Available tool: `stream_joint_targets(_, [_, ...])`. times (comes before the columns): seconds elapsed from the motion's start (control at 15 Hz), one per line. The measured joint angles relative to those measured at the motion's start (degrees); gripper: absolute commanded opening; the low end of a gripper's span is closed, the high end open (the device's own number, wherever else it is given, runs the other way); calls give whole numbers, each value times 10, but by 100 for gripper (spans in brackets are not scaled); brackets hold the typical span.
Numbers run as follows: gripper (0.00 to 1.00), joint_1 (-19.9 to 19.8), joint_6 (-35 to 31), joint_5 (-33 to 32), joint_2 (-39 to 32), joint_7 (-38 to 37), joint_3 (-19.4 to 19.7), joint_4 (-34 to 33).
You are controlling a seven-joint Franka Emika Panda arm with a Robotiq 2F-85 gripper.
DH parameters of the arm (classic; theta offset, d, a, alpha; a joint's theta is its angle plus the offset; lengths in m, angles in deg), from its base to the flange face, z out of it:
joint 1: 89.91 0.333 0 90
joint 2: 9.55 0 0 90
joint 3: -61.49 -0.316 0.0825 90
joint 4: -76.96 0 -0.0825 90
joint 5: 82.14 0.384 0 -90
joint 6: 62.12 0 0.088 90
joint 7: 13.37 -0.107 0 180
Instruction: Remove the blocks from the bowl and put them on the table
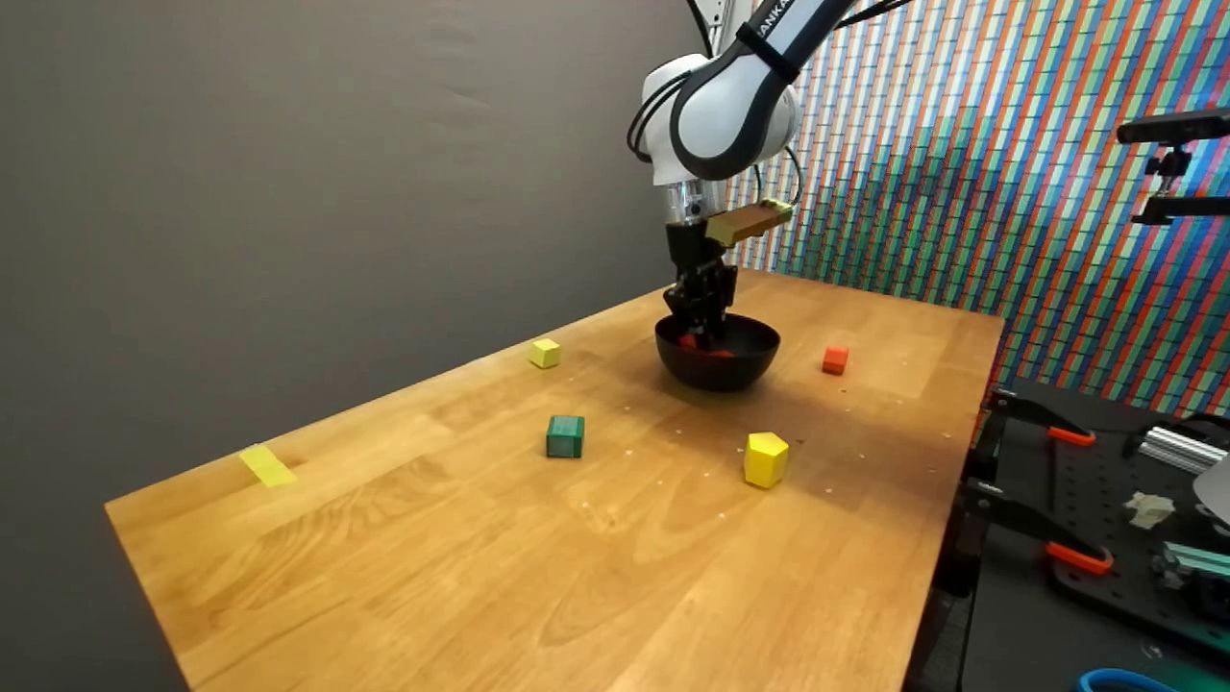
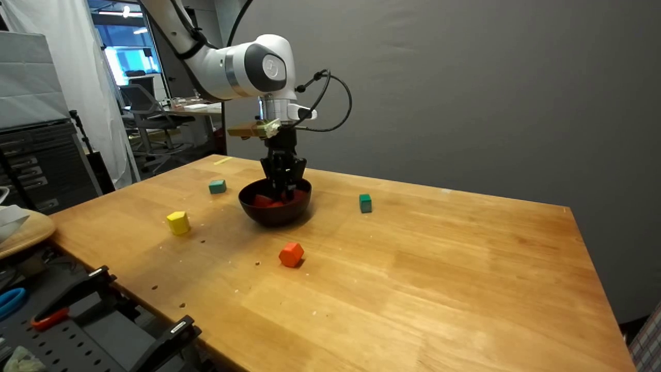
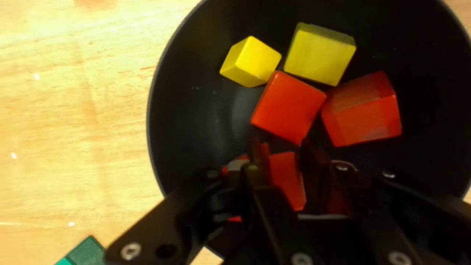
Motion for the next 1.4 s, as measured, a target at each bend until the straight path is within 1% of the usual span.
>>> stream_joint_targets(0.2, [11,-4,0,0,20,0,1,5])
stream_joint_targets(0.6, [11,-18,-4,3,65,2,1,29])
stream_joint_targets(0.93, [12,-20,-80,-14,80,0,3,21])
stream_joint_targets(1.0, [12,-20,-92,-21,78,0,3,14])
stream_joint_targets(1.13, [12,-21,-95,-26,65,4,6,-11])
stream_joint_targets(1.27, [12,-25,-83,-25,31,12,6,-49])
stream_joint_targets(1.4, [12,-31,-64,-20,-22,23,6,-101])
